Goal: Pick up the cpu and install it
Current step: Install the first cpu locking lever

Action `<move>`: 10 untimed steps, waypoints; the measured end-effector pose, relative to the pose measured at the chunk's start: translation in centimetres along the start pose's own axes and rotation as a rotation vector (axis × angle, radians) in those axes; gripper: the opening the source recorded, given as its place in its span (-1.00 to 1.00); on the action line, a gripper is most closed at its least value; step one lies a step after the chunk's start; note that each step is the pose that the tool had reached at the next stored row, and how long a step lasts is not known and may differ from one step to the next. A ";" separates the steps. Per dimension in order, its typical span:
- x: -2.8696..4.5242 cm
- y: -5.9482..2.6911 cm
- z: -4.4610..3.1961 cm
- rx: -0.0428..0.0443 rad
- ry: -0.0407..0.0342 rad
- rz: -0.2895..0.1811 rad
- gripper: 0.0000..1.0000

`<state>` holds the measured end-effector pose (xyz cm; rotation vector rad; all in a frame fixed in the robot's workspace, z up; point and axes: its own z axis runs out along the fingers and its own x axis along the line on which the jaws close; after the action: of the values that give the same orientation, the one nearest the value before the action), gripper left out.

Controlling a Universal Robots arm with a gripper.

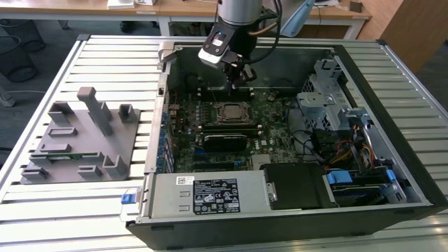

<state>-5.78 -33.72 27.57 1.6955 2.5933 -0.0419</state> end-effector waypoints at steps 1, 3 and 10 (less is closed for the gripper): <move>0.00 0.00 0.00 -0.0001 -0.0010 -0.015 -0.79; 0.00 0.01 0.02 0.0003 -0.0040 -0.037 -0.79; 0.01 0.00 0.03 0.0041 -0.0132 -0.049 -0.79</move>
<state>-5.79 -33.71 27.55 1.6270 2.6270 -0.0599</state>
